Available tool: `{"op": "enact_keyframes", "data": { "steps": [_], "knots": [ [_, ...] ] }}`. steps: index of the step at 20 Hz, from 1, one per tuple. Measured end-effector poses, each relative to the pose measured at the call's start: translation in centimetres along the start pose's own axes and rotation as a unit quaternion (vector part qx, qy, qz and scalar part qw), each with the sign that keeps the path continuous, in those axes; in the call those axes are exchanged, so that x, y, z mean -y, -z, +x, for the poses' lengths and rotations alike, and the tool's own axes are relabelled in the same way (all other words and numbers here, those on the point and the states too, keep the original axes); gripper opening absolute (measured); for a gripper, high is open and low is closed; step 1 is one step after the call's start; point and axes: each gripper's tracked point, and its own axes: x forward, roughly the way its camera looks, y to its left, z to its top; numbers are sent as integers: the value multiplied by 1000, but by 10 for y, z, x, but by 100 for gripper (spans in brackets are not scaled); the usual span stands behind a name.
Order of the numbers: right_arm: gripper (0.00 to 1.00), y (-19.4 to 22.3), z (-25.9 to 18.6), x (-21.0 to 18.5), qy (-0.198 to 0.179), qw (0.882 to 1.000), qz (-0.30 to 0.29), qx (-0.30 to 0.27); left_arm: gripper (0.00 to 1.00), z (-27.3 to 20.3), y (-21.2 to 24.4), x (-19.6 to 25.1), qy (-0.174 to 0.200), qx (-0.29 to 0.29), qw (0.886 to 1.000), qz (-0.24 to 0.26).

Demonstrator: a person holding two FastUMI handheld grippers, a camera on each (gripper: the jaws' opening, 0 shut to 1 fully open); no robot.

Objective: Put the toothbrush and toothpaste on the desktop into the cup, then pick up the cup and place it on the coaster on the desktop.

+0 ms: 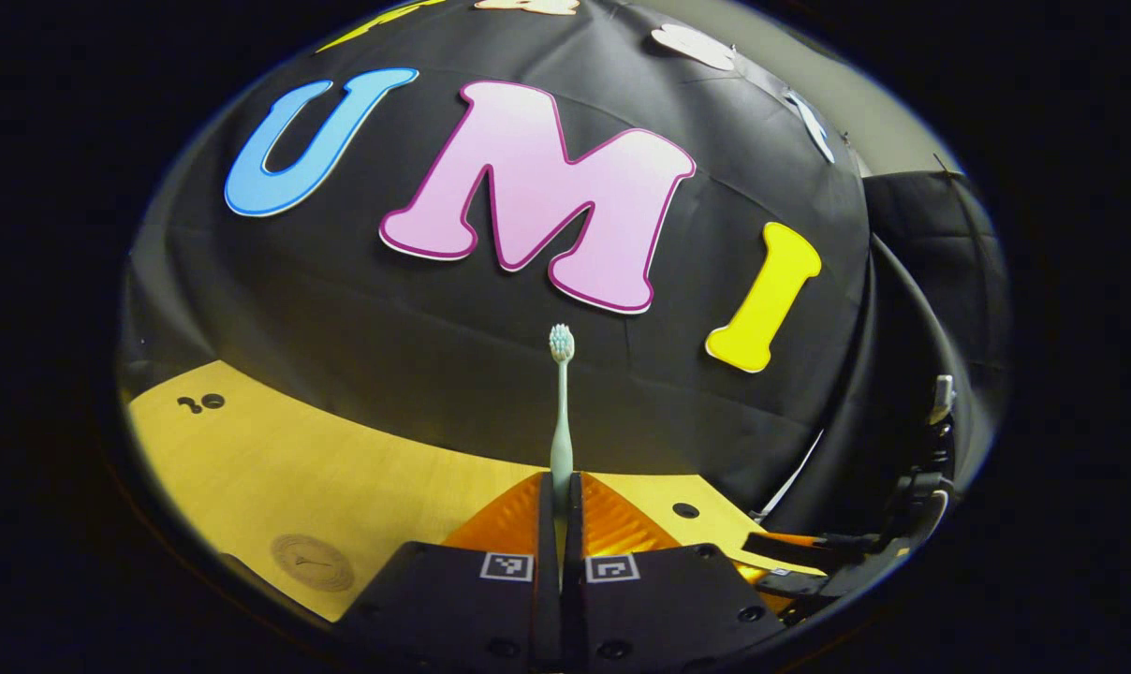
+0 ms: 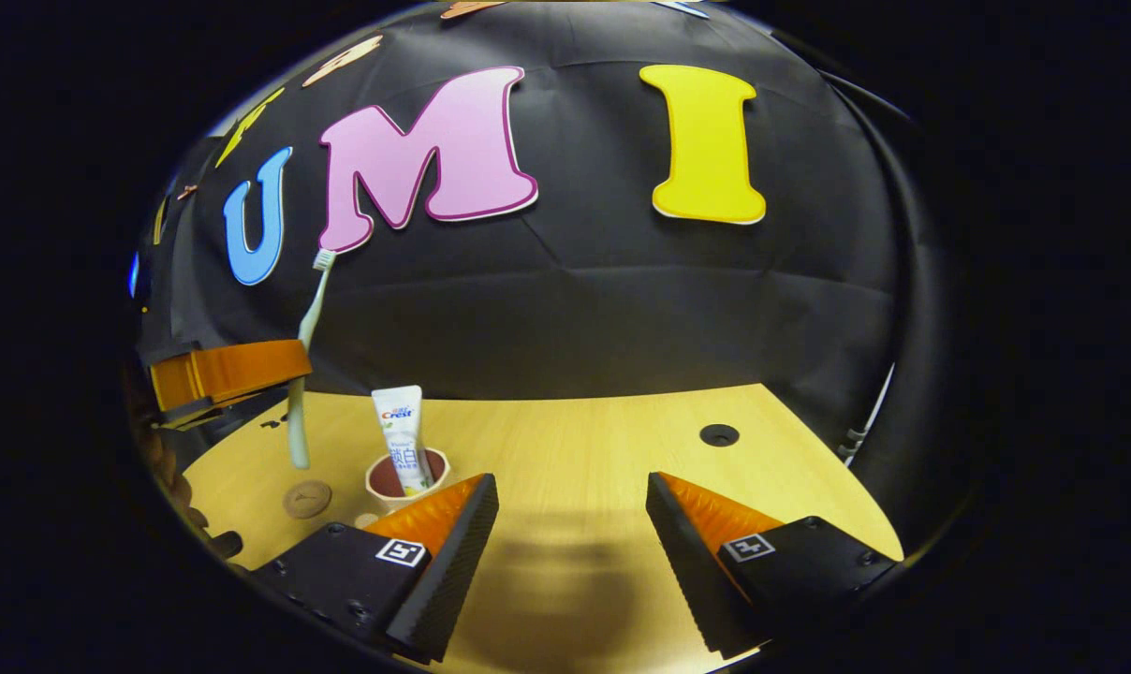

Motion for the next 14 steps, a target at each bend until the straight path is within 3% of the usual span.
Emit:
{"op": "enact_keyframes", "data": {
  "steps": [6, 14],
  "knots": [
    [98, 23, -15, -5, -22, 999, 0, -32, 6, 33, 27, 1, 15, 23, 999, 29],
    [98, 37, -12, -22, -41, 998, 4, -40, 11, 34, 48, 2, 19, 39, 997, 65]
  ]
}}
